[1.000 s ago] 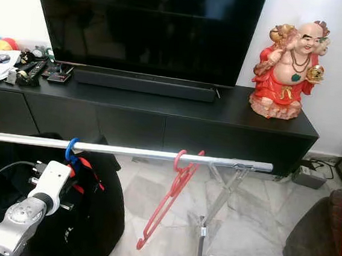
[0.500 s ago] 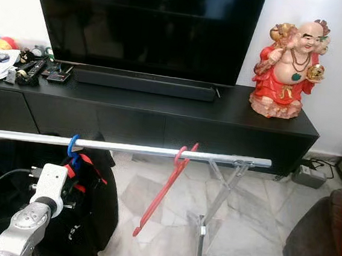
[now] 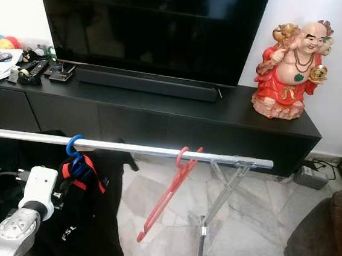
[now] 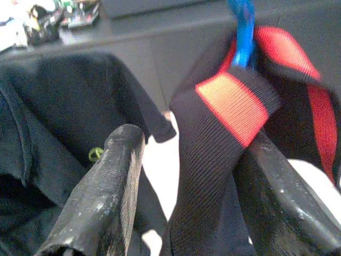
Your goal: Hang hanger
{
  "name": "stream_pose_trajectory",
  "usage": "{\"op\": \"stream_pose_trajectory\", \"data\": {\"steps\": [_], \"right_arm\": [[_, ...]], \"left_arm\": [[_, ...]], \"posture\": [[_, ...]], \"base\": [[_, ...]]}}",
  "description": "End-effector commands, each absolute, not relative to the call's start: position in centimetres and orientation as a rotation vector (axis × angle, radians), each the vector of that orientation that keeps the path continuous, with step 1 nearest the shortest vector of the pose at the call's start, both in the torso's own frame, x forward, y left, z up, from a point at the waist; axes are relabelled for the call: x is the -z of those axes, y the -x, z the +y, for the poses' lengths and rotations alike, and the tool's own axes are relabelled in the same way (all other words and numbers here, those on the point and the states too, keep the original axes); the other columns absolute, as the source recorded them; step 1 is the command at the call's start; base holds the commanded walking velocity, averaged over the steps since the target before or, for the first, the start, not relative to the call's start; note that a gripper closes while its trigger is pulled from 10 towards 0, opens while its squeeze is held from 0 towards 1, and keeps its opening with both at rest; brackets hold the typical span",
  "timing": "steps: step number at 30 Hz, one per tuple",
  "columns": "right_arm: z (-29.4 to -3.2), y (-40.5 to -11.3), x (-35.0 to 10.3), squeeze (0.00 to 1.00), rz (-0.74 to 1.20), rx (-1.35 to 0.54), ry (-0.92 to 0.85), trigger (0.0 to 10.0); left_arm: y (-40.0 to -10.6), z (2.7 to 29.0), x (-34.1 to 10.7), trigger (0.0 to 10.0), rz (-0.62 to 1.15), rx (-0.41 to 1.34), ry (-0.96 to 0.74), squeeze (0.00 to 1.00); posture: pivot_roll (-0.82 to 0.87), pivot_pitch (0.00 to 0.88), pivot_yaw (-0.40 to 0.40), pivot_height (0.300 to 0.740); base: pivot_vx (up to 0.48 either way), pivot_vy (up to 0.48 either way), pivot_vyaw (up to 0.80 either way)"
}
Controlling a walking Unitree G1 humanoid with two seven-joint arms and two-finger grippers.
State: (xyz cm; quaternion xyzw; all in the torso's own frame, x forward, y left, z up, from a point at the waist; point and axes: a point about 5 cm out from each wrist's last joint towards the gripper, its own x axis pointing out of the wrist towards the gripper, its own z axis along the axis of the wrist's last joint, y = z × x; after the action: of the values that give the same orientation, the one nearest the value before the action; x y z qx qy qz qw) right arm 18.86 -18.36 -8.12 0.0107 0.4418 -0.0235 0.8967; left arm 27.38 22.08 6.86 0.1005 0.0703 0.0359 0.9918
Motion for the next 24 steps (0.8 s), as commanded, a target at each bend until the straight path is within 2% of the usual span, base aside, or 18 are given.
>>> {"op": "stream_pose_trajectory", "data": {"steps": [1, 11, 14, 16, 17, 19, 24], "right_arm": [[-18.5, -18.6, 8.2, 0.0, 0.923, 0.051, -0.017, 10.0], [-18.5, -18.6, 8.2, 0.0, 0.921, 0.055, -0.017, 10.0], [-18.6, -18.6, 8.2, 0.0, 0.918, 0.053, -0.017, 10.0], [-18.6, -18.6, 8.2, 0.0, 0.917, 0.052, -0.017, 10.0], [-18.5, -18.6, 8.2, 0.0, 0.917, 0.05, -0.017, 10.0], [-18.5, -18.6, 8.2, 0.0, 0.918, 0.049, -0.017, 10.0], [-18.5, -18.5, 8.3, 0.0, 0.918, 0.05, -0.017, 10.0]], "left_arm": [[-27.2, 22.0, -7.5, 10.0, 0.104, -0.058, -0.184, 1.0], [-25.8, 23.7, -8.0, 10.0, 0.08, -0.103, -0.176, 1.0], [-22.9, 27.4, -6.4, 10.0, 0.136, -0.247, -0.205, 0.96], [-22.4, 28.0, -6.1, 10.0, 0.15, -0.268, -0.211, 0.96], [-21.6, 28.6, -5.4, 10.0, 0.177, -0.29, -0.22, 0.0], [-19.5, 29.4, -2.9, 10.0, 0.277, -0.329, -0.24, 0.0], [-17.5, 29.4, -0.5, 10.0, 0.387, -0.347, -0.235, 0.0]], "posture": [[0.13, 0.021, -0.018, 0.74], [0.13, 0.013, -0.013, 0.74], [0.13, 0.009, -0.011, 0.74], [0.13, 0.009, -0.011, 0.74], [0.14, 0.001, -0.014, 0.74], [0.14, 0.0, -0.01, 0.74], [0.13, 0.0, -0.009, 0.74]], "base": [[0.0, 0.0, 0.0], [0.0, 0.0, 0.0], [0.0, 0.0, 0.0], [0.0, 0.0, 0.0], [0.0, 0.0, 0.0], [0.0, 0.0, 0.0], [0.0, 0.0, 0.0]]}}
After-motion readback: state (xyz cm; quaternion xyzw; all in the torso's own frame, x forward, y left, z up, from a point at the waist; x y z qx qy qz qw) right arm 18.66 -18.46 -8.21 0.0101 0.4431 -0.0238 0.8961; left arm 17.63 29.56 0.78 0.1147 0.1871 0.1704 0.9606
